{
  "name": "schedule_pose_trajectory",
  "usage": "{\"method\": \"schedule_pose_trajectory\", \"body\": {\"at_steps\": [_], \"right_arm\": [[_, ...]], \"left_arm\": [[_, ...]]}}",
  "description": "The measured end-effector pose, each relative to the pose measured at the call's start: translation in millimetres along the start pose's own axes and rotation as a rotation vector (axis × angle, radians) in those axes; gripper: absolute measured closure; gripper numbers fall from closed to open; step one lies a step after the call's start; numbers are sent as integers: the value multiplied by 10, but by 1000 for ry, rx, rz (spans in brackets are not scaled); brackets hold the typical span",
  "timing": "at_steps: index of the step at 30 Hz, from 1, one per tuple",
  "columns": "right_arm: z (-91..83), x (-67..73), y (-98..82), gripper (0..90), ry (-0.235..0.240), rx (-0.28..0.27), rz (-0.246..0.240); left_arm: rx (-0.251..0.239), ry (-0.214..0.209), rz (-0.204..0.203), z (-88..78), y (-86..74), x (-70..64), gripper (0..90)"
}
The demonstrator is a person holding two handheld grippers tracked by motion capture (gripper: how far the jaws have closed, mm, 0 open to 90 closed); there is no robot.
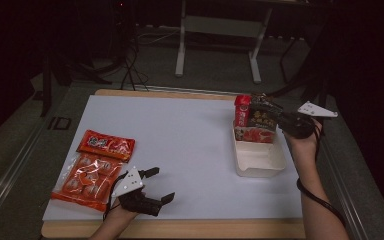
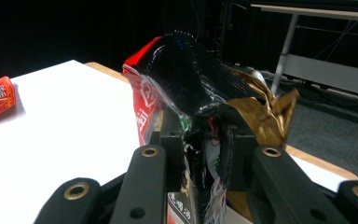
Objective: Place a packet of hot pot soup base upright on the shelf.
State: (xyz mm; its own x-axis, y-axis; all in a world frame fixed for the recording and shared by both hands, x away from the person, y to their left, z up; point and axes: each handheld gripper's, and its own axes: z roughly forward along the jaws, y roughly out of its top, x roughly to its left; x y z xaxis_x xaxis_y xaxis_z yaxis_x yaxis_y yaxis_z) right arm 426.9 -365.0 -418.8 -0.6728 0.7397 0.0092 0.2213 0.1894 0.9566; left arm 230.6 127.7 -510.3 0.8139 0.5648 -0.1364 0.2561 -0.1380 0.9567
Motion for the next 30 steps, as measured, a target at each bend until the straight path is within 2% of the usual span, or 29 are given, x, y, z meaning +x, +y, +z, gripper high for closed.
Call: {"method": "schedule_pose_trajectory", "body": {"at_steps": [2,7,8,10,12,14,20,23,25,26,28,30], "right_arm": [[-21,-14,-11,727,5,6,6],[-51,9,-8,672,-4,25,19],[-64,17,-7,623,-10,25,36],[-96,27,4,615,-12,18,62],[-116,54,16,595,-25,29,59],[-149,93,36,558,-35,37,46],[-317,152,174,442,-26,-22,58],[-410,208,239,358,-36,-47,57],[-465,266,270,300,-42,-65,49],[-494,306,283,261,-47,-69,43],[-548,389,304,203,-35,-91,33],[-572,433,312,188,-25,-97,35]], "left_arm": [[17,2,15,8,1,-8,44],[9,-7,39,10,11,-32,45],[6,-10,37,8,14,-36,46],[8,-12,24,7,22,-40,46],[9,-18,-4,4,26,-26,46],[4,-15,-15,-2,25,-19,46],[25,-20,-23,-13,46,-23,47],[39,9,-10,-27,57,-34,46],[50,61,8,-53,70,-43,46],[56,70,14,-70,80,-36,47],[57,52,4,-104,93,-8,47],[58,56,2,-115,97,-3,57]]}}
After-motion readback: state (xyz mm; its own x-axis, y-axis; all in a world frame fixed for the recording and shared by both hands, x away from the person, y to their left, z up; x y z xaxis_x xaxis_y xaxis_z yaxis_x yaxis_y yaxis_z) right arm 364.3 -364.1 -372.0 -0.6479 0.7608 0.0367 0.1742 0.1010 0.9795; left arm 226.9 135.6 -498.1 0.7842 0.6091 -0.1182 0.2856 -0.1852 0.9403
